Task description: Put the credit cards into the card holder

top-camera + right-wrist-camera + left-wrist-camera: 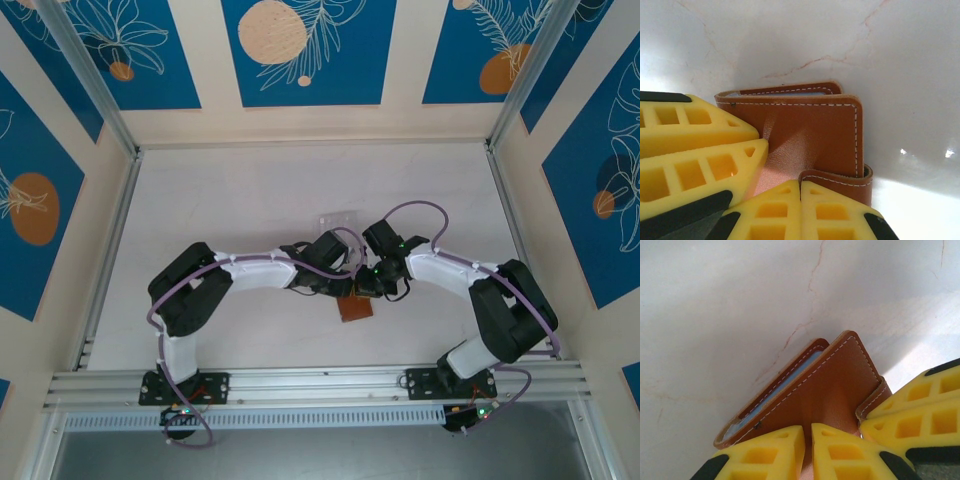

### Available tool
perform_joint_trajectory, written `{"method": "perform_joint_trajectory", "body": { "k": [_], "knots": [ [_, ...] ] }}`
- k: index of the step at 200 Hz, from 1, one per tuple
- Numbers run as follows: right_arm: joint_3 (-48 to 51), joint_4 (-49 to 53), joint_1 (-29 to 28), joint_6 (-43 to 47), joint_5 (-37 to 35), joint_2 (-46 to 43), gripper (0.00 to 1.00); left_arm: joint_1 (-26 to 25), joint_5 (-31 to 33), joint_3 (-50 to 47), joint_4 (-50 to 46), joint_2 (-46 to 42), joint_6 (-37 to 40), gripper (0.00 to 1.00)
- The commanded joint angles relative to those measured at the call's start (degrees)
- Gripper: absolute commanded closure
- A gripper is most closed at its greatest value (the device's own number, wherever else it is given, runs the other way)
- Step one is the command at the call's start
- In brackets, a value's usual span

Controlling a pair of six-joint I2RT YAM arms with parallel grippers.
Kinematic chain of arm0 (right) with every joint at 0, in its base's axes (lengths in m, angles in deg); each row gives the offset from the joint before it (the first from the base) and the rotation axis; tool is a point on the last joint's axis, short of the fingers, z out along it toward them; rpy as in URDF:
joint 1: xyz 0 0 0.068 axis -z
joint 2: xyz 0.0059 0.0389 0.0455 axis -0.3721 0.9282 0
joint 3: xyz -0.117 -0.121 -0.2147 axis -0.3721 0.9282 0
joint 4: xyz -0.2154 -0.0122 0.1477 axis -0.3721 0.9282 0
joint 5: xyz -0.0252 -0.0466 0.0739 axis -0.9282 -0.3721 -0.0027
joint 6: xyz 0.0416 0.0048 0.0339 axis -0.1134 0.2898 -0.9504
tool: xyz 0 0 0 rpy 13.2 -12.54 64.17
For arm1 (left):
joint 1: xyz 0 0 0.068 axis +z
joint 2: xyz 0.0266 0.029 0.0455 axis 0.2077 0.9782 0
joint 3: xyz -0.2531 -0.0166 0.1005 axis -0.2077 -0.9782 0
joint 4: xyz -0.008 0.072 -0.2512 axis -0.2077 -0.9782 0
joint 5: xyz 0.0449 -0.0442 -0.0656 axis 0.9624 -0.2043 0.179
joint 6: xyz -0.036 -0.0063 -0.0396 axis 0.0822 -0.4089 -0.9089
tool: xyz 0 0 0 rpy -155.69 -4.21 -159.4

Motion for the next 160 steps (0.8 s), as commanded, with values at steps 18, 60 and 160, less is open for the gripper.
{"method": "perform_joint_trajectory", "body": {
  "k": [18, 60, 160],
  "knots": [
    [1.6, 3.9, -1.2, -1.1, 4.2, 5.3, 1.0, -1.1, -0.2, -2.8, -0.6, 2.8, -0.5, 0.86],
    [1.1, 6.7, -0.5, -2.8, 3.1, 7.9, 1.0, -1.1, -0.1, -3.4, 0.6, 2.6, -0.6, 0.86],
    [5.7, 5.2, 7.2, -6.3, 4.6, 6.0, 1.0, -1.1, -0.2, -3.4, 2.4, 3.6, -0.4, 0.86]
  ]
}}
